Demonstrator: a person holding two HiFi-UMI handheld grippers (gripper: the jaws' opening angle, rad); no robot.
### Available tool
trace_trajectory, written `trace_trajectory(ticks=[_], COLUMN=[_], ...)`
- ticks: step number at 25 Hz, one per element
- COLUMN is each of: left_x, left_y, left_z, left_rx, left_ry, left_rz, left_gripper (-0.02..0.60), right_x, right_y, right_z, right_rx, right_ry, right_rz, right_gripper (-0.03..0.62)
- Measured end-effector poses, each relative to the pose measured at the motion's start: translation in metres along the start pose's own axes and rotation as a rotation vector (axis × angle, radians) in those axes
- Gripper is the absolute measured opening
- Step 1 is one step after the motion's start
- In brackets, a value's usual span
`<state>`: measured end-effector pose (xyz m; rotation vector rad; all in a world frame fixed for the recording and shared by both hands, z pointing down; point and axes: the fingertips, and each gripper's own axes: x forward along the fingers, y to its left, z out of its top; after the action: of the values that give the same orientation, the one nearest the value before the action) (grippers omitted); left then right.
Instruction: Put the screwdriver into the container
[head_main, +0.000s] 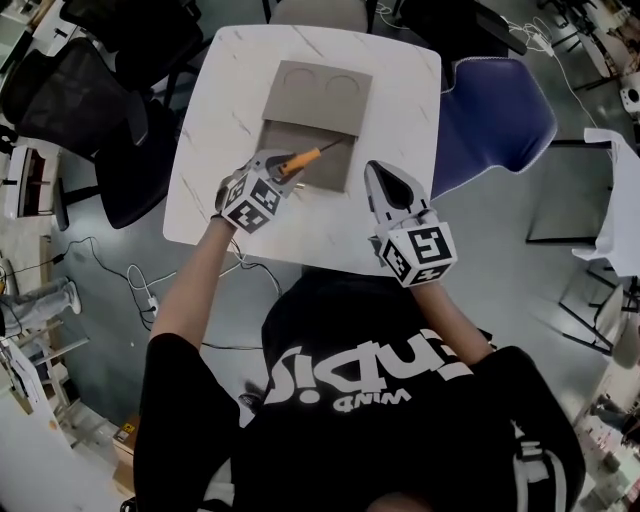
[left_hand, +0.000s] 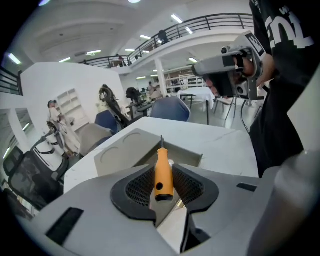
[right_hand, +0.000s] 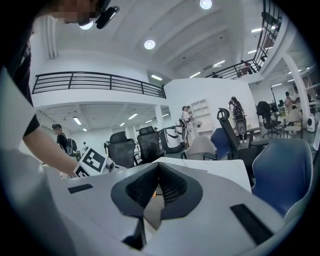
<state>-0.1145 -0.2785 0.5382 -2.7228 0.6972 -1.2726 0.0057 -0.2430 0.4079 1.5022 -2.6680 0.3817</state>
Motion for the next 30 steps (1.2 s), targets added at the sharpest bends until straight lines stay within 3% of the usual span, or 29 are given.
trace_trajectory(ticks=[13, 30], left_x=[0.042, 0.071], left_y=[0.002, 0.001], left_z=[-0.037, -0.062], left_rx=[0.022, 0.039], left_ry=[0.104, 0.271], left_rz=[-0.192, -0.239], left_gripper=[0.123, 0.121], right_x=[0.016, 0.024], right_y=[-0.005, -0.009], right_z=[-0.009, -0.012], right_rx=[0.014, 0.025], right_ry=[0.035, 0.053], right_rz=[-0.006, -0.007], right_gripper=[0.011, 0.011])
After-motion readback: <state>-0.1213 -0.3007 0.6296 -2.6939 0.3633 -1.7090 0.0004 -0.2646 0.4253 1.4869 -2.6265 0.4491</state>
